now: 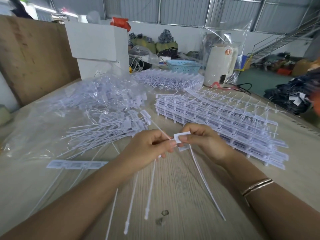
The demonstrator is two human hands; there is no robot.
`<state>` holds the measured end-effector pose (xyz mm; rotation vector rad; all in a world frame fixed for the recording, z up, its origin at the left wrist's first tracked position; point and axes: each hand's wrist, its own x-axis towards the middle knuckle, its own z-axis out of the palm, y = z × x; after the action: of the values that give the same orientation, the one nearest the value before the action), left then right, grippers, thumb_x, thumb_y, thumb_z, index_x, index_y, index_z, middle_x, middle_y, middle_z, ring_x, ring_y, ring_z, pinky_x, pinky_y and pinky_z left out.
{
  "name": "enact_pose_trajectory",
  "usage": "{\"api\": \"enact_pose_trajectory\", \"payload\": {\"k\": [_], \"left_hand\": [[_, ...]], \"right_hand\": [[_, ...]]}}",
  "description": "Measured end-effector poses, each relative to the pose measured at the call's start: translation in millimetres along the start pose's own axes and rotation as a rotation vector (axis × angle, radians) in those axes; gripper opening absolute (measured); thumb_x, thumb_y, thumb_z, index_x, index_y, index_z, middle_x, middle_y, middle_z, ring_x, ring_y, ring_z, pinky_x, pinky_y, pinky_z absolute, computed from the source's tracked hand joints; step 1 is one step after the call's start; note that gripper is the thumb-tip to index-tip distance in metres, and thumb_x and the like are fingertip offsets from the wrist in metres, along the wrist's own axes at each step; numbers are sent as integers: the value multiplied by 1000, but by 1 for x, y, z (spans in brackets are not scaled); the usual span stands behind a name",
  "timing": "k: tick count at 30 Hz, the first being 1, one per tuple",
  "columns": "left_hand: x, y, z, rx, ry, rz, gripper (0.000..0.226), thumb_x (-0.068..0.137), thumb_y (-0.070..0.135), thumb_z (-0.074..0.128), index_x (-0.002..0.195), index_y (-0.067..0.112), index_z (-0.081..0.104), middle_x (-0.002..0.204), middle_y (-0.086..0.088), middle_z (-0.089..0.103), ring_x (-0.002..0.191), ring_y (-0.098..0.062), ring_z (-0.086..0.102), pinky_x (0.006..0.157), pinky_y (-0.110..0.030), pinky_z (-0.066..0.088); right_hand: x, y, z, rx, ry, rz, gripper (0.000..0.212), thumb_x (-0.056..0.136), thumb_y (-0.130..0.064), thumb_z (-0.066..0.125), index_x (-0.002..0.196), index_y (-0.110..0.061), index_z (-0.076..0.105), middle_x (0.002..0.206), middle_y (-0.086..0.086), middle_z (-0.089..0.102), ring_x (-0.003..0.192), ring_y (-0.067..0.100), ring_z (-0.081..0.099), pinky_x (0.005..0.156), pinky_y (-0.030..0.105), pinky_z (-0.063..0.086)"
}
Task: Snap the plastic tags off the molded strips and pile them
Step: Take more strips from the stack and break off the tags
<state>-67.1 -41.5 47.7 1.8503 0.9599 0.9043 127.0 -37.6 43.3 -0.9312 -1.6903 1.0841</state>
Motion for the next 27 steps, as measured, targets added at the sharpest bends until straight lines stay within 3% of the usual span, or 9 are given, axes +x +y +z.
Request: {"api": "enact_pose_trajectory", "payload": {"k": [4, 8, 12, 14, 16, 20, 23, 25, 27], "left_hand": [[-1, 6, 2, -123, -51, -55, 15, 84, 26, 63, 82, 11, 65, 67, 10, 70, 55, 0, 60, 46, -15, 43], [-2, 0, -24, -304, 21, -116, 33, 68, 41, 68, 89, 15, 69, 75, 3, 71, 59, -5, 61, 46, -15, 44], [3, -19, -32, 221, 199, -4, 12, 72, 30, 77, 77, 30, 67, 75, 11, 68, 58, 6, 54, 56, -9, 40], [2, -25, -23, 377, 198, 81, 16, 73, 26, 77, 79, 31, 63, 75, 13, 63, 60, 6, 54, 57, -11, 40], [1, -26, -17, 522, 184, 149, 24, 75, 23, 74, 94, 30, 61, 83, 14, 57, 63, 3, 51, 59, -20, 40], [2, -21, -9, 687, 155, 225, 50, 79, 24, 69, 124, 25, 48, 105, 11, 45, 84, -3, 53, 72, -33, 48], [6, -8, 1, 771, 108, 277, 57, 83, 25, 66, 131, 24, 37, 120, 6, 37, 97, -17, 57, 77, -39, 50], [11, -1, 8, 829, 77, 317, 58, 84, 25, 64, 133, 24, 34, 122, 6, 35, 96, -15, 56, 73, -32, 48], [15, 5, 12, 849, 40, 329, 58, 84, 28, 62, 134, 25, 34, 122, 6, 36, 95, -13, 55, 69, -27, 43]], "right_hand": [[0, 1, 1, 113, -29, -31, 7, 78, -9, 56, 73, -3, 58, 67, 1, 65, 67, 13, 61, 67, 23, 47], [-7, -3, -21, 329, 174, -48, 14, 79, -10, 57, 71, -4, 47, 64, 0, 63, 65, 16, 55, 64, 24, 45], [-7, 9, -27, -410, 91, 75, 20, 85, -23, 64, 82, -3, 64, 74, 4, 59, 67, 11, 51, 64, 21, 38], [-1, 14, -23, -609, 83, 41, 14, 87, -17, 65, 89, -4, 69, 83, 8, 60, 71, 3, 50, 67, 13, 36], [1, 15, -22, -733, 44, 27, 15, 86, -16, 66, 100, -9, 69, 87, -4, 56, 77, -3, 49, 70, 9, 36], [0, 13, -15, -796, 102, 11, 26, 88, -11, 63, 114, -12, 63, 97, -10, 53, 97, 12, 49, 88, 21, 37], [2, -1, 7, -600, 132, -67, 13, 92, -16, 57, 94, -13, 70, 85, -5, 58, 84, 13, 54, 80, 21, 39], [1, -4, 19, -595, 24, -65, 25, 92, -25, 55, 77, -11, 70, 77, 3, 62, 76, 17, 57, 78, 31, 44], [1, -4, 23, -580, -23, -56, 29, 93, -17, 56, 75, 3, 67, 76, 18, 63, 76, 28, 59, 79, 40, 44]]}}
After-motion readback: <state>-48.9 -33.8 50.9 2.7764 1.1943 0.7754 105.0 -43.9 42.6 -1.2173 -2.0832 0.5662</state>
